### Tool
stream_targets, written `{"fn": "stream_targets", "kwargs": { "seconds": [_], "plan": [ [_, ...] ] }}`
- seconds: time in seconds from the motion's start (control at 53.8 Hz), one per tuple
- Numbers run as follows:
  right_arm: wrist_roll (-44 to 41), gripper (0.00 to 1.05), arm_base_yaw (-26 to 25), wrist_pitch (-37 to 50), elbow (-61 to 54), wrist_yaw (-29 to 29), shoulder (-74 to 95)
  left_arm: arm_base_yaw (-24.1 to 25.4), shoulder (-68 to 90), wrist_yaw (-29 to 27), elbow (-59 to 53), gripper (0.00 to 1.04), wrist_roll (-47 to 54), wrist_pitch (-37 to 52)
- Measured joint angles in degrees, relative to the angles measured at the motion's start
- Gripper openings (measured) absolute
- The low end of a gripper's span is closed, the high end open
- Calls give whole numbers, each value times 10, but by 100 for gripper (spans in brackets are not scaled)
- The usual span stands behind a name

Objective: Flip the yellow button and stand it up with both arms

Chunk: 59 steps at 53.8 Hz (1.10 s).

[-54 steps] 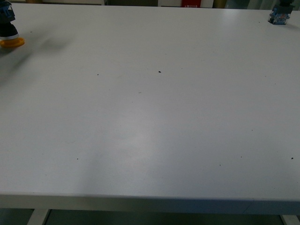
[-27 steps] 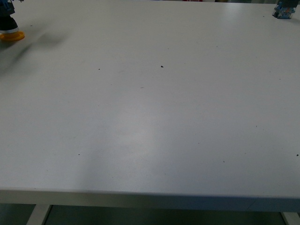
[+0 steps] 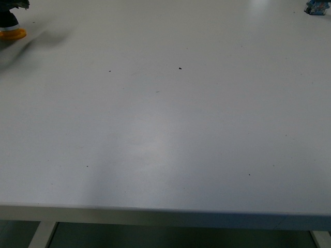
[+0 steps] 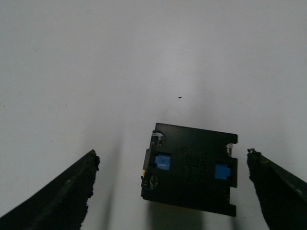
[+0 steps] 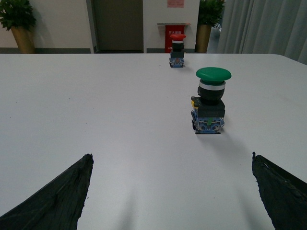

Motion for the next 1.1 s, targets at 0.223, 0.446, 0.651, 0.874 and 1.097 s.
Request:
{"fn": "stream_targets", "kwargs": {
  "seconds": [0.223, 0.446, 0.651, 0.874, 1.097],
  "plan": [
    [0, 97, 0, 0, 0, 0, 0, 0, 2, -3, 0, 69, -3, 12],
    [0, 97, 0, 0, 0, 0, 0, -2, 1, -4, 0, 44, -8, 14],
    [0, 97, 0, 0, 0, 0, 0, -5, 1, -9, 1, 36, -29, 10],
    [0, 97, 0, 0, 0, 0, 0, -15, -17, 0, -22, 36, -49, 32],
    [0, 97, 0, 0, 0, 0, 0, -36, -49, 17, -66, 36, -94, 67]
  ]
}}
